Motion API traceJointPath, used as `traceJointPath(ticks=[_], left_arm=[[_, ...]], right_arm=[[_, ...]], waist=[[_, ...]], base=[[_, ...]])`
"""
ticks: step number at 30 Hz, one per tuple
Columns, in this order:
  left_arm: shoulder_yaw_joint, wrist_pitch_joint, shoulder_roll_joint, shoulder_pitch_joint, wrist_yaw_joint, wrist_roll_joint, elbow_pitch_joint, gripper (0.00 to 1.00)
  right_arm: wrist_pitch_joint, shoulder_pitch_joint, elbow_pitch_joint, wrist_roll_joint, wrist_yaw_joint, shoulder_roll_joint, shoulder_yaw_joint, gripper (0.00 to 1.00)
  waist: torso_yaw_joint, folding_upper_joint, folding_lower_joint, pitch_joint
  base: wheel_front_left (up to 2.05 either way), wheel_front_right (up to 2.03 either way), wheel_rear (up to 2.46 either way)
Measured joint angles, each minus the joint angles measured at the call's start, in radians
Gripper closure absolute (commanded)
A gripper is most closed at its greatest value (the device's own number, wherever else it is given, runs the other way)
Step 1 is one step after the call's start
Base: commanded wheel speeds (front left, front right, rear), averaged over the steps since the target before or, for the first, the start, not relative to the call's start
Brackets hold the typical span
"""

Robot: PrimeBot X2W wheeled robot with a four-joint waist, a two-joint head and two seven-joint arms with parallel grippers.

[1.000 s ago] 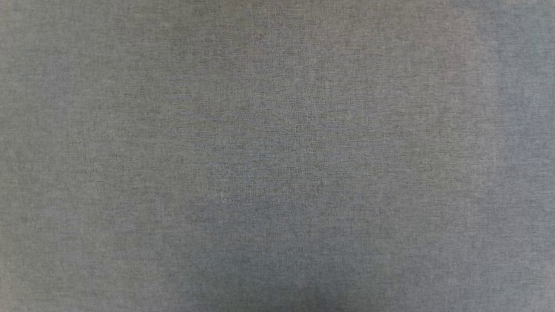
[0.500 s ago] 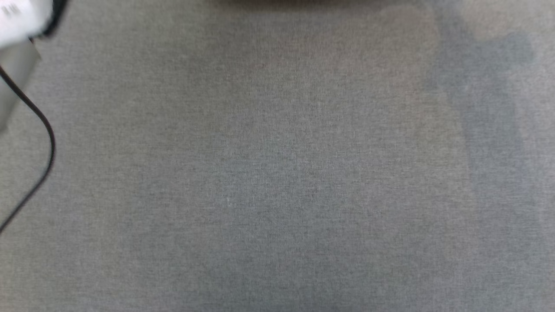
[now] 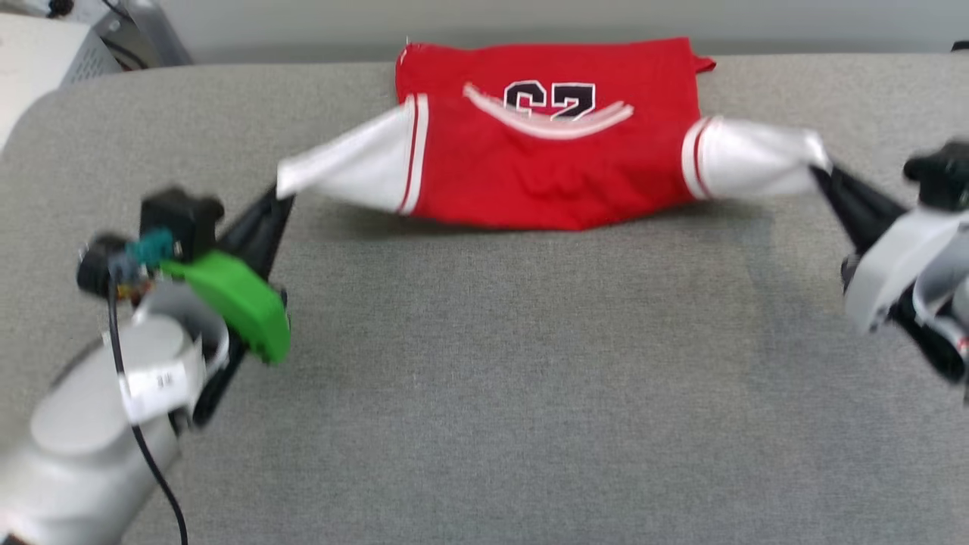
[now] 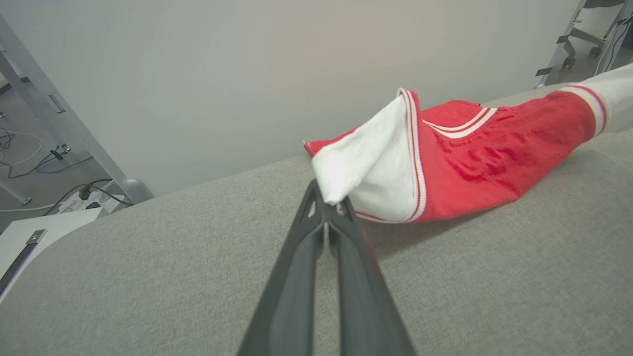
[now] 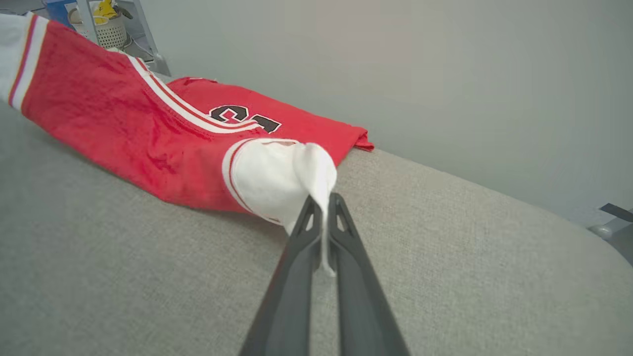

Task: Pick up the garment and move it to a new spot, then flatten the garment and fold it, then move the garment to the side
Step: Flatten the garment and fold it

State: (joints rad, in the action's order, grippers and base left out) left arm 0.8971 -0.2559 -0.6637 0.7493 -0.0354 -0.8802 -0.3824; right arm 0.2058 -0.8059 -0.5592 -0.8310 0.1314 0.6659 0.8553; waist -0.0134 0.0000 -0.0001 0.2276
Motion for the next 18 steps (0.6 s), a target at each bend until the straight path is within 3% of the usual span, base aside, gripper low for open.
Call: traceJointPath(ticks=[10, 18], left_arm=[[-0.145, 0.0, 0.017, -0.369, -0.015, 0.05, 0.052, 1.0], [-0.278, 0.0, 0.096, -0.605, -0.023, 0.091, 0.058, 1.0]], right_arm=[[0.026, 0.338, 0.043, 0.014, 0.0, 0.007, -0.068, 1.0], [0.034, 0.594, 0.035, 0.035, 0.0, -0.002, -0.197, 1.0]], waist=[[-0.011, 0.0, 0.0, -0.099], [-0.02, 0.0, 0.0, -0.16]], base=[[0.0, 0.0, 0.0], [0.0, 0.0, 0.0]])
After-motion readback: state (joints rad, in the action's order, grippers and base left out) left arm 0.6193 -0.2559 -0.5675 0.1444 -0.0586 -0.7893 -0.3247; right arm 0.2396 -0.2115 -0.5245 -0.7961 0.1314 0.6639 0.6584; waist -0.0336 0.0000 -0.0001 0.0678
